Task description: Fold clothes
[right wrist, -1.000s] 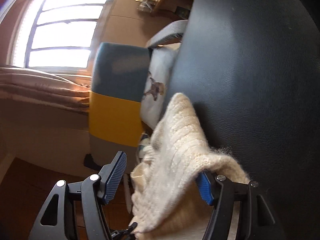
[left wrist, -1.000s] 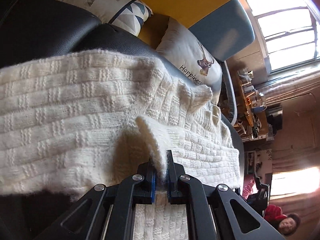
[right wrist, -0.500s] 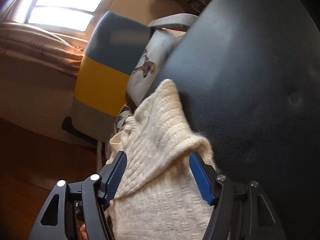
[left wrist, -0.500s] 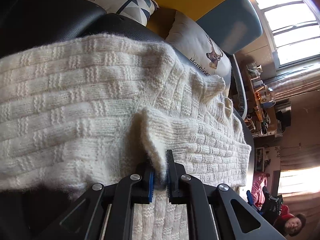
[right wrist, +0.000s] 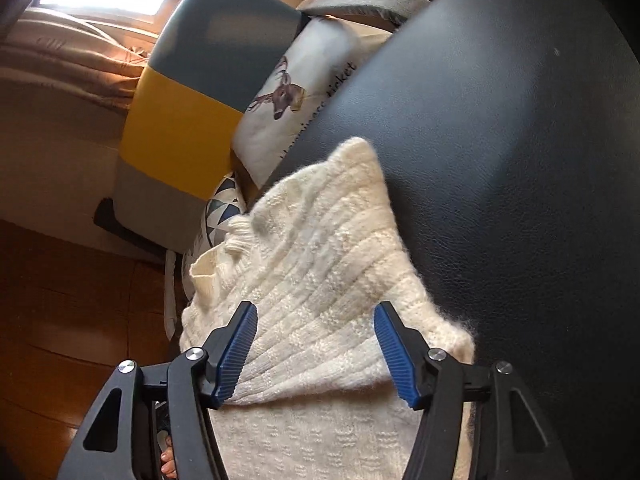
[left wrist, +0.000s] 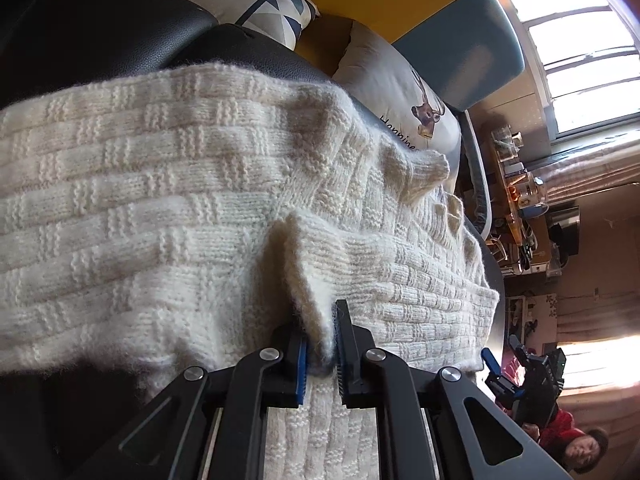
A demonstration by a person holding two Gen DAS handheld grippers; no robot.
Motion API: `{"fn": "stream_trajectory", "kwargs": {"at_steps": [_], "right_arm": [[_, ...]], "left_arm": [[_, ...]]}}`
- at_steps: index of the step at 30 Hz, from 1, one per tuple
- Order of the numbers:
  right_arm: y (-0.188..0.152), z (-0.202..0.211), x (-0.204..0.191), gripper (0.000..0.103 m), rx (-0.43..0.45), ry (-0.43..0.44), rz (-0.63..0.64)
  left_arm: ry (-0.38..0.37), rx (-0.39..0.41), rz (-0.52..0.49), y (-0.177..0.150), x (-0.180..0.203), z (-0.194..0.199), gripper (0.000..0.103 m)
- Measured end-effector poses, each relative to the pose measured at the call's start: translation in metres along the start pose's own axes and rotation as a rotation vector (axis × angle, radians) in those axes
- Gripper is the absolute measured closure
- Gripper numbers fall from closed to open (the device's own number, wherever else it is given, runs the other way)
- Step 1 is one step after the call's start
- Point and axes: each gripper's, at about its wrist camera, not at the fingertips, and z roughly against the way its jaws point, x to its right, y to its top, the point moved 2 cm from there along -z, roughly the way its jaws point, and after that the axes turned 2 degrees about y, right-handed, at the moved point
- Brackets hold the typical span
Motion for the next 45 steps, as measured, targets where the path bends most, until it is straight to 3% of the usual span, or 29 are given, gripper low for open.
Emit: {"fn": "stream_trajectory", "kwargs": {"at_steps": [3,7,11,14,16,19,21,24,28,31,33,37,38,41,45], "right_arm": [[0.02,0.0,-0.018,0.041,0.056,-0.031,0.027],[0.05,-0.005,-0.017,0.041,0.099,-0.038,-0.036],[0.067,-0.027,-0.016,0.041,0.042,0.04,-0.068],[0.076,-0.052,-0.004,0.041,0.008,-0.136,-0.059],[0.079,-0.061,0.002,0.041,-0.013,-0.136,-0.079],[0.086,-0.047,-0.01,0.041,0.014,-0.096,-0.044],[0.092,-0.033,-0.014,0.041,0.03,-0.157,-0.032],[0.096,-0.005,-0.014,0.041,0.111,-0.134,-0.048],[0.075,-0.002,-0.027,0.039,0.056,-0.128,0.006],[0.054,-0.019,-0.052,0.039,-0.034,-0.047,0.104],[0.034,-0.036,-0.064,0.039,-0.092,-0.105,0.191],[0.004,-0.057,-0.067,0.039,-0.179,-0.13,0.248],[-0.001,-0.062,-0.065,0.039,-0.193,-0.146,0.255],[-0.014,-0.061,-0.054,0.039,-0.199,-0.165,0.241],[-0.012,-0.049,-0.049,0.04,-0.164,-0.14,0.196]], "left_arm": [[0.002,0.0,-0.006,-0.001,-0.001,0.006,0.091],[0.006,-0.009,-0.021,-0.002,-0.005,0.008,0.088],[0.001,0.0,-0.058,0.001,-0.003,0.008,0.087],[0.035,0.023,-0.123,0.002,0.005,0.008,0.087],[0.063,0.024,-0.143,0.002,0.007,0.006,0.087],[0.068,0.015,-0.144,0.0,0.004,0.004,0.087],[0.062,0.014,-0.136,-0.001,0.003,0.004,0.086],[0.051,0.013,-0.117,-0.001,0.001,0.004,0.085],[0.028,0.024,-0.093,-0.001,-0.002,0.008,0.085],[0.0,0.035,-0.074,0.0,-0.005,0.014,0.085],[-0.046,0.03,-0.038,0.003,-0.011,0.022,0.085],[-0.109,0.04,0.023,0.012,-0.022,0.036,0.062],[-0.112,0.048,0.029,0.015,-0.025,0.038,0.061],[-0.134,0.048,0.04,0.022,-0.029,0.041,0.061],[-0.072,0.012,-0.026,0.021,-0.015,0.024,0.061]]}}
